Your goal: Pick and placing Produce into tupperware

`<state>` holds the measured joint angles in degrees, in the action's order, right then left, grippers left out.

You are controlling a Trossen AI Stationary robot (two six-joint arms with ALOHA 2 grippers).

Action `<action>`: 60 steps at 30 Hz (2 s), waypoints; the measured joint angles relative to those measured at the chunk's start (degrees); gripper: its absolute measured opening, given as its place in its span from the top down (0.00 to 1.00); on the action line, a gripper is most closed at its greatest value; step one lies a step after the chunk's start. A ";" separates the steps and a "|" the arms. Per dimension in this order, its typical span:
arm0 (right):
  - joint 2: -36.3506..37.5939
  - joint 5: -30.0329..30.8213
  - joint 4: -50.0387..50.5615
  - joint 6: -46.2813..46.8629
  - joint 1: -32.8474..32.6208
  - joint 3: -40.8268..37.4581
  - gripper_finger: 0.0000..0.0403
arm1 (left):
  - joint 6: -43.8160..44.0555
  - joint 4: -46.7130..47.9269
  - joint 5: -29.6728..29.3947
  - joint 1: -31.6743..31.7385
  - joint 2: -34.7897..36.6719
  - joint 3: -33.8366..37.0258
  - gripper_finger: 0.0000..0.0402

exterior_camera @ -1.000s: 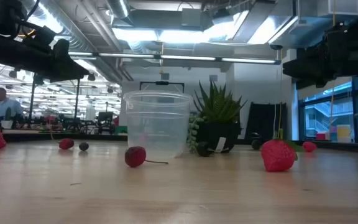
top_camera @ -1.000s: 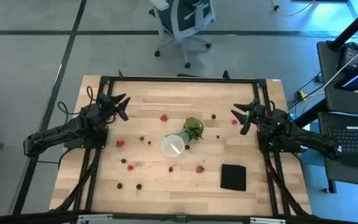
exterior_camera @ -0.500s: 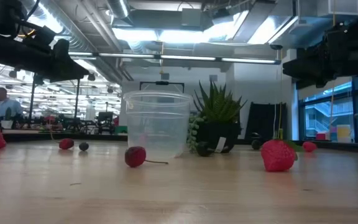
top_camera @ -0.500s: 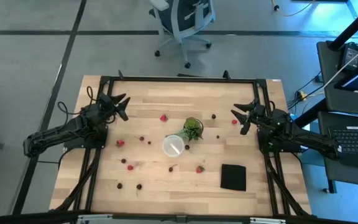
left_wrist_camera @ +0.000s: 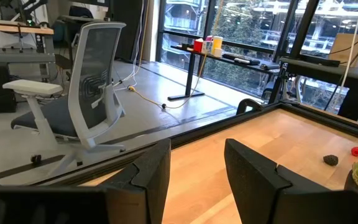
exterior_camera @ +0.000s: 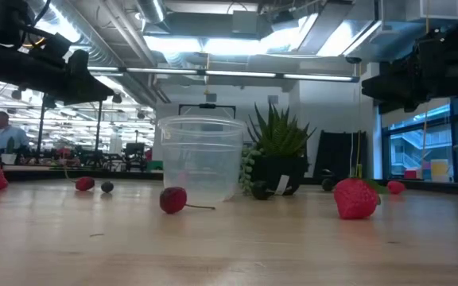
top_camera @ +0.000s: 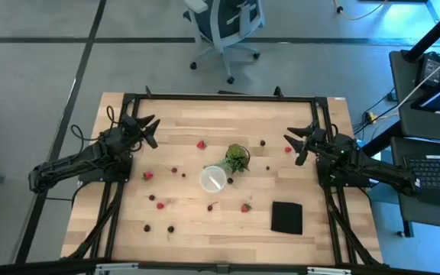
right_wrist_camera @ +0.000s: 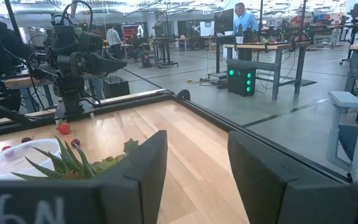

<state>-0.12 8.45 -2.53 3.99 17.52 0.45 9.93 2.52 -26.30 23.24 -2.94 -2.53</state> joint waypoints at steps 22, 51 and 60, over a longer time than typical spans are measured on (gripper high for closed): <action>0.00 -0.01 -0.11 0.00 0.00 -0.01 0.57 | -0.01 0.00 0.00 -0.01 0.00 -0.02 0.64; -0.02 0.02 -0.11 1.75 0.00 0.00 0.57 | -0.02 -0.01 0.00 0.00 0.02 0.00 0.64; -0.02 0.02 -0.10 1.68 0.00 0.00 0.57 | 1.95 -1.53 3.79 0.00 0.02 0.01 0.64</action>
<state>-0.14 8.47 -2.63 5.67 17.52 0.45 11.89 0.99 -22.51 23.24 -2.92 -2.52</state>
